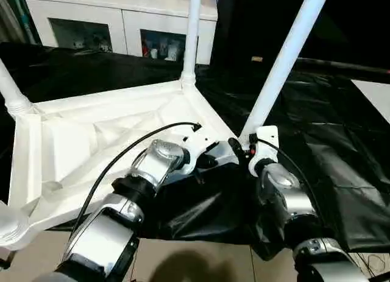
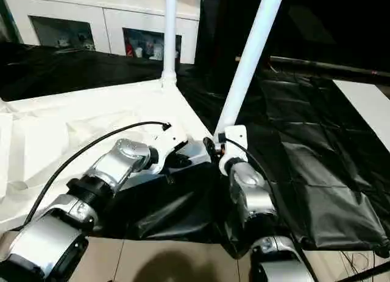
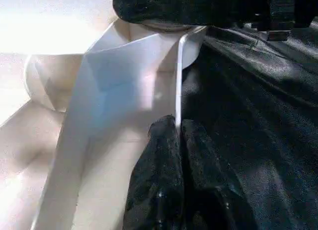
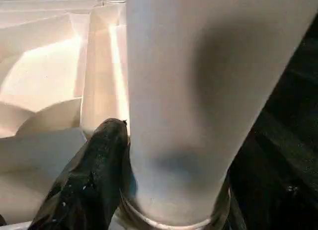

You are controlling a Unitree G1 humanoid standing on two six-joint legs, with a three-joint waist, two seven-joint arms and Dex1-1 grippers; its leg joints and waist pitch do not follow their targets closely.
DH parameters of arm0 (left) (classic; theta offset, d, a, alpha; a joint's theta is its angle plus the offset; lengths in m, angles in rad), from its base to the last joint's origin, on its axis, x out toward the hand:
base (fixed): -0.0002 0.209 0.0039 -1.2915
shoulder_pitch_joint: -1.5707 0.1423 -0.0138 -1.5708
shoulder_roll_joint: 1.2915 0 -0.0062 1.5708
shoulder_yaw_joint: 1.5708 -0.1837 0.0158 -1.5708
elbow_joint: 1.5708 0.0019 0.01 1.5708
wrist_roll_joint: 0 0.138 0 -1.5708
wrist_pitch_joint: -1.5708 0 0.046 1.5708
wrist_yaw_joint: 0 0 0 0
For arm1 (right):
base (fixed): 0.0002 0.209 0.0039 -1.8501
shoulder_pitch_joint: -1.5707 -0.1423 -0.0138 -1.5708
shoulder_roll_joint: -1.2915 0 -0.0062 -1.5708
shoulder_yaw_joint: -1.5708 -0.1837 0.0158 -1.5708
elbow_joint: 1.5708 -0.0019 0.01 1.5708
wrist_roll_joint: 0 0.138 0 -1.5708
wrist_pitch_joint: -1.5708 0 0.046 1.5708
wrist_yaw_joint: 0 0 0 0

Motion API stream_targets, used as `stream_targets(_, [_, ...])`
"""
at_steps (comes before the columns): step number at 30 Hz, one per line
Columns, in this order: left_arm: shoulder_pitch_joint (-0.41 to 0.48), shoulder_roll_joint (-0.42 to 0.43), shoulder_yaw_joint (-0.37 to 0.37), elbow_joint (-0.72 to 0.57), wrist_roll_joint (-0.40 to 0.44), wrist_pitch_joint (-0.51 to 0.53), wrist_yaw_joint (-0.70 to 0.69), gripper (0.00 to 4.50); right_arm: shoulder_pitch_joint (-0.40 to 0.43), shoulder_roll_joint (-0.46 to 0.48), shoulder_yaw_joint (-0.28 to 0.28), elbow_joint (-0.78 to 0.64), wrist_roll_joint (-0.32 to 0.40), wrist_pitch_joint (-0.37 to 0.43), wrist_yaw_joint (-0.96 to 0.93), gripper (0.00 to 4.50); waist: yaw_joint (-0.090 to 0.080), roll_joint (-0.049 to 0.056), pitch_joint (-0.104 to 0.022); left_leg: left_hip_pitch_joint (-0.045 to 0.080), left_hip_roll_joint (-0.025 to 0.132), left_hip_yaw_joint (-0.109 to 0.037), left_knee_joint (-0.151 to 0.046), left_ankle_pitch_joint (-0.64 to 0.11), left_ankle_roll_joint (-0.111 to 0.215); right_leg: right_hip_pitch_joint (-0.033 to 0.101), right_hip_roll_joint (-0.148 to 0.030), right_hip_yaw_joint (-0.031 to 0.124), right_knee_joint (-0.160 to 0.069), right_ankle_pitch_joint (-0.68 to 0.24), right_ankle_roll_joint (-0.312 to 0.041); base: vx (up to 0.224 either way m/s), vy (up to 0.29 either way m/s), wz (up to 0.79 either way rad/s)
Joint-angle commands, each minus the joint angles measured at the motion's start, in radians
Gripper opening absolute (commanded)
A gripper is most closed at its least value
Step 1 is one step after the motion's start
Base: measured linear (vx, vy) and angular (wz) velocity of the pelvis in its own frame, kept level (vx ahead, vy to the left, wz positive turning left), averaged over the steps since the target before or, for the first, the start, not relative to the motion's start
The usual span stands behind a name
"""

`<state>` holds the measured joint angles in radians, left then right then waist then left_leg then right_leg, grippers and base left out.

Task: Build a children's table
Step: Rotate leg to tighten

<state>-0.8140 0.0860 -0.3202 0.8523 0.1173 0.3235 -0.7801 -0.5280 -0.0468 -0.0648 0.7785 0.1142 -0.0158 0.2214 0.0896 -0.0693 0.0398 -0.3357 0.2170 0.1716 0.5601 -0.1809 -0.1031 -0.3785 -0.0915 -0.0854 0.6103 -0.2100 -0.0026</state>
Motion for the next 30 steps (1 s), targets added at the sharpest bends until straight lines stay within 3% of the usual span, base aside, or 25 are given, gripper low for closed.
stream_targets(1, [0.002,-0.011,-0.017,0.058,0.036,0.0,0.07,0.0,0.013,0.066,0.016,0.005,0.071,0.014,0.097,3.33,-0.001,0.009,-0.034,-0.005,0.013,-0.003,-0.074,-0.318,0.019,0.023,-0.054,0.05,-0.101,-0.329,-0.131,0.0,0.0,0.0])
stream_targets(4, [0.008,0.004,-0.024,0.05,0.039,-0.004,0.051,0.0,0.034,0.047,0.013,-0.055,0.116,0.034,0.194,3.53,0.0,0.009,-0.034,-0.011,0.015,-0.003,-0.074,-0.296,0.032,0.027,-0.053,0.049,-0.098,-0.299,-0.137,0.0,0.0,0.0])
stream_targets(6, [0.014,0.019,-0.025,0.037,0.041,-0.008,0.026,0.0,0.066,0.005,0.027,-0.139,0.163,0.09,0.323,3.75,-0.002,0.007,-0.034,-0.017,0.015,-0.004,-0.075,-0.27,0.04,0.035,-0.051,0.048,-0.095,-0.272,-0.143,0.0,0.0,0.0])
stream_targets(8, [0.02,0.034,-0.033,0.029,0.045,-0.02,-0.007,0.0,0.1,-0.048,0.052,-0.211,0.185,0.134,0.44,3.99,0.0,0.005,-0.031,-0.017,0.016,-0.002,-0.073,-0.252,0.057,0.034,-0.052,0.049,-0.096,-0.256,-0.146,0.0,0.0,0.0])
stream_targets(10, [0.041,0.065,-0.056,-0.012,0.047,-0.032,-0.072,0.0,0.15,-0.137,0.089,-0.29,0.187,0.161,0.564,3.99,0.003,0.004,-0.031,-0.017,0.017,-0.002,-0.072,-0.236,0.06,0.035,-0.053,0.049,-0.096,-0.257,-0.148,0.0,0.0,0.0])
stream_targets(12, [0.055,0.08,-0.063,-0.043,0.043,-0.026,-0.109,0.0,0.169,-0.17,0.088,-0.322,0.215,0.183,0.616,3.99,0.002,0.001,-0.032,-0.024,0.017,-0.003,-0.071,-0.212,0.071,0.042,-0.053,0.049,-0.091,-0.219,-0.151,0.0,0.0,0.0])
stream_targets(14, [0.075,0.101,-0.076,-0.087,0.033,-0.034,-0.166,0.0,0.184,-0.199,0.081,-0.352,0.243,0.203,0.661,3.99,-0.001,0.001,-0.037,-0.024,0.019,-0.002,-0.066,-0.175,0.077,0.041,-0.055,0.049,-0.083,-0.159,-0.183,0.0,0.0,0.0])
stream_targets(15, [0.094,0.124,-0.09,-0.131,0.026,-0.007,-0.213,0.0,0.197,-0.226,0.075,-0.38,0.272,0.228,0.71,3.99,0.003,0.003,-0.041,-0.017,0.022,0.002,-0.06,-0.139,0.084,0.038,-0.054,0.051,-0.076,-0.09,-0.21,0.0,0.0,0.0])
stream_targets(16, [0.099,0.132,-0.095,-0.144,0.024,-0.007,-0.229,0.0,0.2,-0.231,0.072,-0.392,0.286,0.243,0.722,3.99,0.004,0.001,-0.043,-0.018,0.022,0.002,-0.056,-0.107,0.092,0.04,-0.052,0.051,-0.067,-0.034,-0.225,0.0,0.0,0.0])
stream_targets(17, [0.125,0.169,-0.114,-0.206,0.012,0.011,-0.294,0.0,0.215,-0.254,0.057,-0.444,0.344,0.305,0.778,3.99,0.01,0.004,-0.041,-0.016,0.021,0.005,-0.054,-0.058,0.117,0.041,-0.048,0.051,-0.057,0.071,-0.258,0.0,0.0,0.0])
stream_targets(19, [0.142,0.195,-0.126,-0.245,0.004,0.016,-0.338,0.0,0.226,-0.27,0.048,-0.483,0.384,0.355,0.82,3.99,0.01,0.005,-0.038,-0.018,0.02,0.007,-0.051,-0.043,0.137,0.039,-0.044,0.05,-0.052,0.121,-0.273,0.0,0.0,0.0])
stream_targets(25, [0.209,0.298,-0.145,-0.391,-0.02,0.06,-0.464,0.0,0.262,-0.348,0.059,-0.583,0.493,0.514,0.959,3.99,0.01,0.007,-0.034,-0.016,0.024,0.007,-0.059,-0.114,0.096,0.039,-0.049,0.049,-0.062,0.003,-0.259,0.0,0.0,0.0])
stream_targets(28, [0.221,0.31,-0.137,-0.414,-0.023,0.076,-0.464,0.0,0.273,-0.362,0.068,-0.6,0.509,0.54,0.982,3.99,0.01,0.005,-0.031,-0.015,0.023,0.007,-0.061,-0.139,0.065,0.037,-0.052,0.05,-0.069,-0.076,-0.234,0.0,0.0,0.0])
stream_targets(30, [0.229,0.321,-0.137,-0.439,-0.029,0.093,-0.466,0.0,0.28,-0.368,0.066,-0.617,0.521,0.561,0.985,3.99,0.012,0.005,-0.032,-0.014,0.023,0.007,-0.061,-0.133,0.058,0.037,-0.053,0.051,-0.069,-0.08,-0.228,0.0,0.0,0.0])
